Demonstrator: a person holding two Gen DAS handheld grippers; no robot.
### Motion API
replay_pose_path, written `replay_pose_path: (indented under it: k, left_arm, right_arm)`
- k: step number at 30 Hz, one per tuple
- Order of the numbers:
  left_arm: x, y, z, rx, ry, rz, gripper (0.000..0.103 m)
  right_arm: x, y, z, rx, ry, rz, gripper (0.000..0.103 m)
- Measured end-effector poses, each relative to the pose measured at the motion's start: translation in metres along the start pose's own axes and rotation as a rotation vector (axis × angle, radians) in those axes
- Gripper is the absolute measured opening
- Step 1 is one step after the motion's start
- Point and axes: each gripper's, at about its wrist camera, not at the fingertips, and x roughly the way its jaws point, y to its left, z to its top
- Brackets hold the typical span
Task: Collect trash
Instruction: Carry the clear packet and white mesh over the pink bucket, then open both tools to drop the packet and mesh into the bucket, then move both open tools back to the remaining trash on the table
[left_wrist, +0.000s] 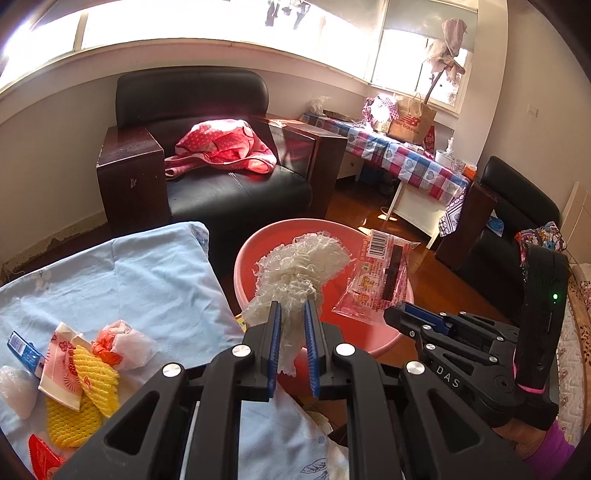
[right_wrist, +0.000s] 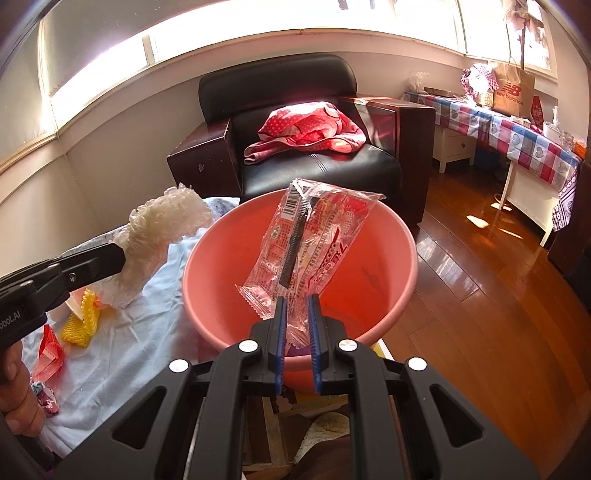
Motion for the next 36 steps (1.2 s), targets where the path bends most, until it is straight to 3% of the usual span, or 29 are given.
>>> replay_pose_path:
  k: [15, 17, 21, 27, 36]
  left_arm:
    - [0.052, -0.004, -0.001, -0.025, 0.075, -0.008, 0.013]
    - [0.051, -0.004, -0.001, -0.024, 0.064, -0.004, 0.015]
    - [0.048, -0.004, -0.001, -0.026, 0.048, -0.003, 0.036]
    - [0.036, -0.004, 0.000, -0.028, 0.022, -0.012, 0.038]
    - [-0.001, 0.007, 0.003, -0.061, -0.036, -0.015, 0.040]
  right_arm:
    - [0.019, -0.009, -0.001, 0.026, 0.037, -0.020, 0.012]
    - [0.019, -0.009, -0.001, 0.033, 0.040, -0.020, 0.012]
    - [0.021, -0.009, -0.001, 0.043, 0.055, -0.017, 0.013]
    - [0.019, -0.008, 0.000, 0.041, 0.048, -0.008, 0.026]
    - [-0.001, 0.009, 0.002, 0.001, 0.005, 0.012, 0.026]
